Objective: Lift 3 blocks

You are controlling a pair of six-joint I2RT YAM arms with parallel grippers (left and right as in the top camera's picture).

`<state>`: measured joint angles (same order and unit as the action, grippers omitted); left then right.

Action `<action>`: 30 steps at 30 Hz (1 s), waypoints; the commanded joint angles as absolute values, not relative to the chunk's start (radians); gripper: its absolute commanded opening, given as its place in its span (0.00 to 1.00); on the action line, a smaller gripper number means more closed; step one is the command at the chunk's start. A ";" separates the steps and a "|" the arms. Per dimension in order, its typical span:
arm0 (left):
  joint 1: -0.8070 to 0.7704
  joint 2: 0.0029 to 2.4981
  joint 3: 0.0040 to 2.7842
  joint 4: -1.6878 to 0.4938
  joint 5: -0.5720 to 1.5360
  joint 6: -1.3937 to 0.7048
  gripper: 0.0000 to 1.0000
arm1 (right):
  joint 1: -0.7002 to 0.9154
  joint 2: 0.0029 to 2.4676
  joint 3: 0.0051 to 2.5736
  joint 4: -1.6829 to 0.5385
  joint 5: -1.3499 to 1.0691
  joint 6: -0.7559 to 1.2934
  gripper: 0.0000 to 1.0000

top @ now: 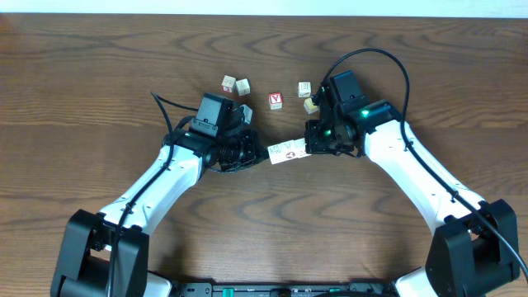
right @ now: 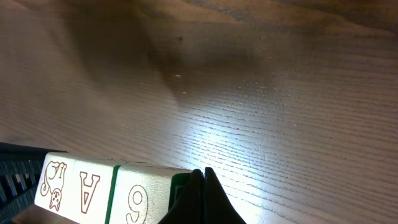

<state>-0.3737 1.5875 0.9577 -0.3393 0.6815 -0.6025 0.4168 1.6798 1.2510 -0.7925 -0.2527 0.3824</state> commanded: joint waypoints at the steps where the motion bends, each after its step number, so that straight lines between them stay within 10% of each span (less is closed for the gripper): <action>1: -0.411 1.558 1.017 -0.297 0.827 -0.601 0.07 | 0.500 1.675 1.261 -0.778 -0.498 0.396 0.01; 30: -0.411 1.558 1.017 -0.297 0.827 -0.604 0.07 | 0.500 1.675 1.261 -0.778 -0.482 0.396 0.01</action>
<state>-0.3737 1.5875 0.9577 -0.3355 0.6815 -0.6029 0.4168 1.6798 1.2510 -0.7921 -0.2485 0.3824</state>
